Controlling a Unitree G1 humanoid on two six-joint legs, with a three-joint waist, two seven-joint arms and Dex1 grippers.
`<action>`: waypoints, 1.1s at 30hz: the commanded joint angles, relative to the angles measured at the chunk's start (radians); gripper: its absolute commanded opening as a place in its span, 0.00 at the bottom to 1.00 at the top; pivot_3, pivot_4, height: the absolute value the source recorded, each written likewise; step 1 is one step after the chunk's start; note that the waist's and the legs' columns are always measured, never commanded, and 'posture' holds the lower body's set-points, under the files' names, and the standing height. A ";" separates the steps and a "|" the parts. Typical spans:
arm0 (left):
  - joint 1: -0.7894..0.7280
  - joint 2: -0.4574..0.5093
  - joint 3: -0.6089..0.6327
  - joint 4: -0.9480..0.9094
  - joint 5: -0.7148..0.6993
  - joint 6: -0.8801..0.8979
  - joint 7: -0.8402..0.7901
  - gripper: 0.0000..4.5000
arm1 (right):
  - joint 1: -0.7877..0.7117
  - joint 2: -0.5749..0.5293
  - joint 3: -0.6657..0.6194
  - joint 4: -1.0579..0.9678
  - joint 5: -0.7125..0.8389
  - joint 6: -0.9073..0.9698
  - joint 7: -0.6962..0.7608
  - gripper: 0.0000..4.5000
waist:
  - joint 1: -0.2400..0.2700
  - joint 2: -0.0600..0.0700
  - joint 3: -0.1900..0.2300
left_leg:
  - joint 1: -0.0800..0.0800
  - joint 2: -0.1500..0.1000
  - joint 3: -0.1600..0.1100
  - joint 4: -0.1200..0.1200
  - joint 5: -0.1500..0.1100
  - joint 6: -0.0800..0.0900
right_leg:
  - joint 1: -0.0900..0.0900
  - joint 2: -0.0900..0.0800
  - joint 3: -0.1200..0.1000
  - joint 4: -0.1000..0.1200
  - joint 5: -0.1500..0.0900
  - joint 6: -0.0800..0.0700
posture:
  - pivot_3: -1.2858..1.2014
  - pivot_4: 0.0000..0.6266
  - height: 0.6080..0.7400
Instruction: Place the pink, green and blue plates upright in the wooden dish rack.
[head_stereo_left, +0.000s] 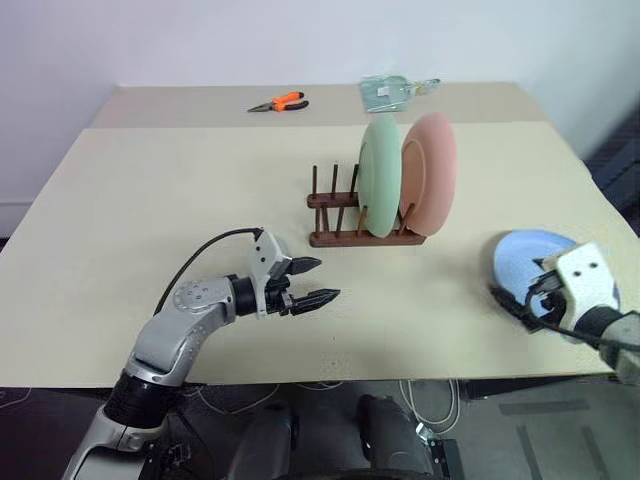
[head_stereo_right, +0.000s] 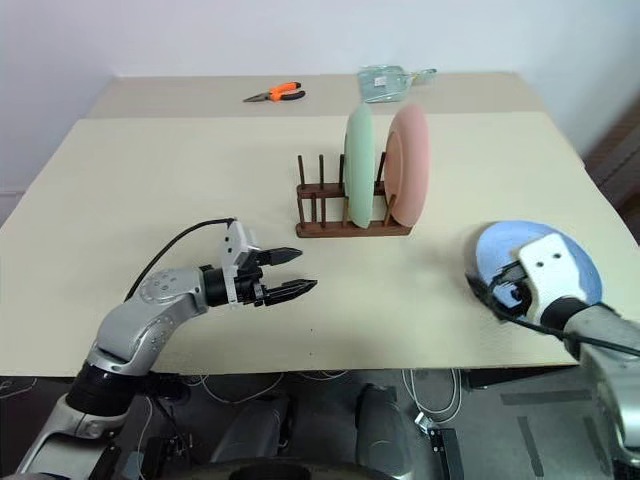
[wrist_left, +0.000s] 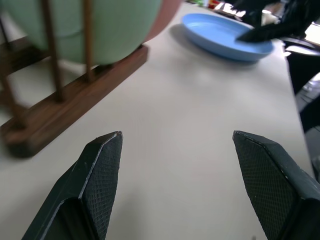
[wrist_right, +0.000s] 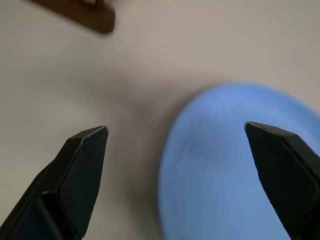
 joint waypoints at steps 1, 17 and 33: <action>-0.019 -0.004 -0.002 -0.016 0.007 -0.020 -0.013 0.80 | -0.014 0.001 0.067 0.040 -0.105 -0.003 -0.070 0.94 | 0.000 0.000 0.000 | 0.000 0.000 0.000 0.000 0.000 0.000 | 0.000 0.000 0.000 0.000 0.000 0.000 | 0.52 0.24 1.00; -0.017 -0.028 0.015 -0.028 0.017 -0.029 0.010 0.80 | -0.321 0.029 0.027 0.062 -0.147 -0.083 -0.148 0.01 | 0.015 0.002 0.000 | 0.000 -0.001 -0.001 0.001 0.000 0.000 | -0.002 -0.001 -0.001 -0.001 0.000 0.001 | 0.52 0.24 1.00; -0.025 -0.002 0.180 0.207 0.098 -0.207 0.080 0.80 | -1.157 0.628 0.031 0.007 1.013 0.117 -0.529 0.01 | -0.003 0.002 0.000 | 0.000 0.000 -0.010 -0.003 0.000 0.000 | -0.006 0.001 -0.003 0.004 0.005 -0.001 | 0.52 0.24 1.00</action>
